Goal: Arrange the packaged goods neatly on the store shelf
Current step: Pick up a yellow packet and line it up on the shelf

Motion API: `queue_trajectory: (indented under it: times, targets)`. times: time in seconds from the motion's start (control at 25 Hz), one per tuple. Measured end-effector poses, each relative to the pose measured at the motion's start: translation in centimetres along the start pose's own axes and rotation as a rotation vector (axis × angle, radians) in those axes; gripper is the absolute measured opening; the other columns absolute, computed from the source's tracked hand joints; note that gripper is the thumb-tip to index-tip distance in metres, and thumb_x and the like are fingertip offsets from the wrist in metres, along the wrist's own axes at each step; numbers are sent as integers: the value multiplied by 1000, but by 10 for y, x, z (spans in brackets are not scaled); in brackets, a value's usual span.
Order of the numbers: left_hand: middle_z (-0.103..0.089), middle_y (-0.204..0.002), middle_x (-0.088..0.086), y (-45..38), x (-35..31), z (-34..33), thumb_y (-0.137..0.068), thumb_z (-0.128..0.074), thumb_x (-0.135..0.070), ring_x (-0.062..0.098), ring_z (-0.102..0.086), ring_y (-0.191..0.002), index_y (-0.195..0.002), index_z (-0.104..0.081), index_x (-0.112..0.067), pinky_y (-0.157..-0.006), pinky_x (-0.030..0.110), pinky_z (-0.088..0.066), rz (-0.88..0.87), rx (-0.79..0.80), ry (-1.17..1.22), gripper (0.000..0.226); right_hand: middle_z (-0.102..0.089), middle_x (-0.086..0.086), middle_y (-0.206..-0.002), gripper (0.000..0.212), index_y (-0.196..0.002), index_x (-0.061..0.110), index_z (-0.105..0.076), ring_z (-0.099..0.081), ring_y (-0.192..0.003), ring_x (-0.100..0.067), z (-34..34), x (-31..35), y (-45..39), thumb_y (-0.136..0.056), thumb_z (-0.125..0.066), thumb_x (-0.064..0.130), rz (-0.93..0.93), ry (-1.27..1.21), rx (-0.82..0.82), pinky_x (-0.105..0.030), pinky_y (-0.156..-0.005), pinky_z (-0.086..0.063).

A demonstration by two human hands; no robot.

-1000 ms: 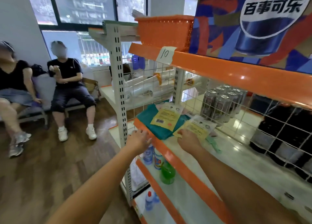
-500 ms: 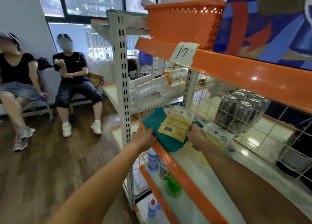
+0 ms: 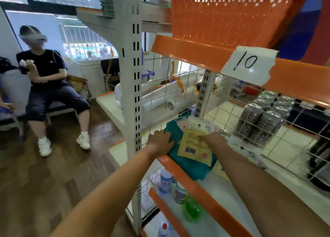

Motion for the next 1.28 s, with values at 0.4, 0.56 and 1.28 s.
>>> queue_trajectory:
  times: [0.4,0.56,1.28]
  targets:
    - [-50,-127,11,-22,12,-11,-97,-38,-41,30,-46,-116,-126,-47,-15,-94,42,-40,-116,-34,35,40,-65,-14,-109,27,-86,4,-55,-64,-101,-28,0,21,9,-73,-79,9,-119,-389,33,-38,-89,-52]
    - [-51,-125,11,-28,10,-14,-97,-40,-39,29,-47,-114,-125,-48,-14,-92,41,-40,-164,-77,68,39,-62,-17,-113,21,-108,2,-57,-62,-100,-30,5,13,23,-87,-63,5,-110,-592,-9,-41,-90,-50]
    - [-52,-131,6,72,-69,-11,-97,-42,-33,26,-45,-121,-128,-50,-16,-99,38,-38,-360,-89,201,35,-63,-15,-114,31,-123,5,-52,-64,-89,-31,63,-102,159,-93,-56,6,-98,-1133,-148,-43,-68,-52]
Point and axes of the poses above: each hand's wrist, its own y-axis away from the middle knuckle, its own z-axis out of the back of the hand, x = y × z, the point moved 6 cm from there along -y, towards the middle knuckle
